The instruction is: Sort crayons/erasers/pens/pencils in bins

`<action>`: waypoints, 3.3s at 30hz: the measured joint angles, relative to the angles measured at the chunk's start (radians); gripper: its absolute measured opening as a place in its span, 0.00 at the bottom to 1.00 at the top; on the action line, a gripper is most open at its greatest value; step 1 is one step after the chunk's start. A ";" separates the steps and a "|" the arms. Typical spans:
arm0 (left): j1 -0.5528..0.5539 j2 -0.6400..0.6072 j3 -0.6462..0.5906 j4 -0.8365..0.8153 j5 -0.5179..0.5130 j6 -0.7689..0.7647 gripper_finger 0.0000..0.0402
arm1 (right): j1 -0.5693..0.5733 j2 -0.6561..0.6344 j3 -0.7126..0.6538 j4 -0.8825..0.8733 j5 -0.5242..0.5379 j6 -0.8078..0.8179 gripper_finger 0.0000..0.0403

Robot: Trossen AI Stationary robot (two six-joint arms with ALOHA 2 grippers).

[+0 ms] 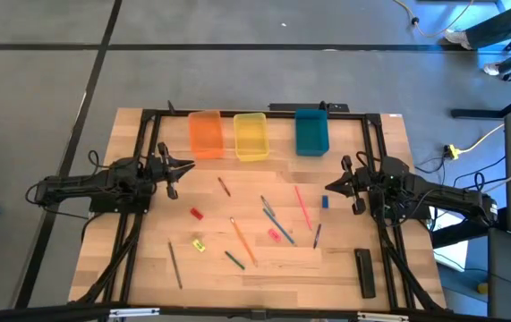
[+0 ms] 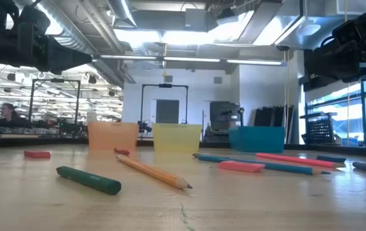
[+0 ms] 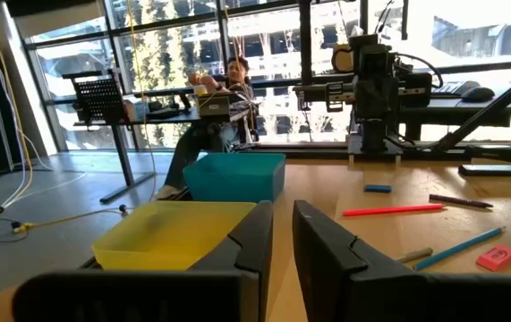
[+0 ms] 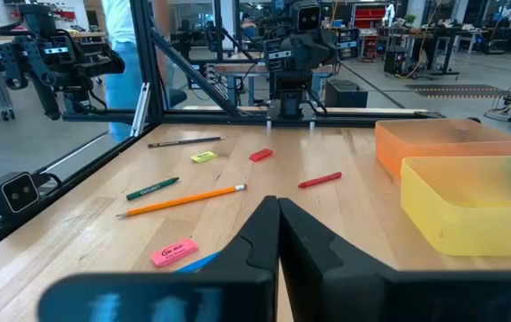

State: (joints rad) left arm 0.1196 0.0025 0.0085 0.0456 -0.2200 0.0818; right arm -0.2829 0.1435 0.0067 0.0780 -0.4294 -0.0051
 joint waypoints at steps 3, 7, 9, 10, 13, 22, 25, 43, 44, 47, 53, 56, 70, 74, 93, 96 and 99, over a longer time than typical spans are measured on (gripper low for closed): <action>0.000 0.000 0.000 0.000 0.000 0.000 0.10 | 0.000 0.000 0.000 0.000 0.000 0.000 0.03; 0.000 0.000 0.000 0.000 0.000 0.000 0.10 | 0.000 0.000 0.000 0.000 0.000 0.000 0.03; 0.000 0.000 0.000 0.000 0.000 0.000 0.10 | 0.000 0.000 0.000 0.000 0.000 0.000 0.03; 0.000 0.000 0.000 0.000 0.000 0.000 0.10 | 0.000 0.000 0.000 0.000 0.000 0.000 0.03; 0.000 0.000 0.000 0.000 0.000 0.000 0.10 | 0.000 0.000 0.000 0.000 0.000 0.000 0.03; 0.000 0.000 0.000 0.000 0.000 0.000 0.10 | 0.000 0.000 0.000 0.000 0.000 0.000 0.03; 0.000 0.000 0.000 0.000 0.000 0.000 0.10 | 0.000 0.000 0.000 0.000 0.000 0.000 0.03; 0.000 0.000 0.000 0.000 0.000 0.000 0.10 | 0.000 0.000 0.000 0.000 0.013 0.081 0.03; 0.000 0.000 0.000 0.000 0.000 0.000 0.10 | 0.000 0.000 0.000 0.002 0.040 0.082 0.03; 0.000 0.000 0.000 0.000 0.000 0.000 0.10 | 0.000 0.000 0.000 -0.008 0.130 0.049 0.03; 0.000 0.000 0.000 0.000 0.000 0.000 0.10 | 0.000 0.000 0.000 -0.009 0.185 -0.038 0.03; 0.000 0.000 0.000 0.000 0.000 0.000 0.10 | 0.000 0.000 0.000 -0.008 0.185 -0.051 0.03; 0.000 0.000 0.000 0.000 0.000 0.000 0.10 | 0.000 0.000 0.000 0.015 0.186 -0.025 0.03; 0.000 0.000 0.000 0.000 0.000 0.000 0.10 | 0.000 0.001 0.000 -0.023 0.188 -0.129 0.03; 0.000 0.000 0.000 0.000 -0.001 0.000 0.10 | 0.000 0.119 0.000 -0.054 0.385 -0.216 0.03; 0.000 0.000 0.000 0.001 -0.015 0.000 0.10 | 0.000 0.134 0.000 -0.050 0.363 -0.215 0.03; 0.000 0.000 0.000 0.003 -0.029 0.000 0.10 | 0.000 0.141 0.000 -0.038 0.292 -0.235 0.03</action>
State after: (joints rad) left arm 0.1196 0.0025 0.0086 0.0490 -0.2489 0.0818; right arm -0.2832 0.2844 0.0069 0.0403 -0.1369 -0.2405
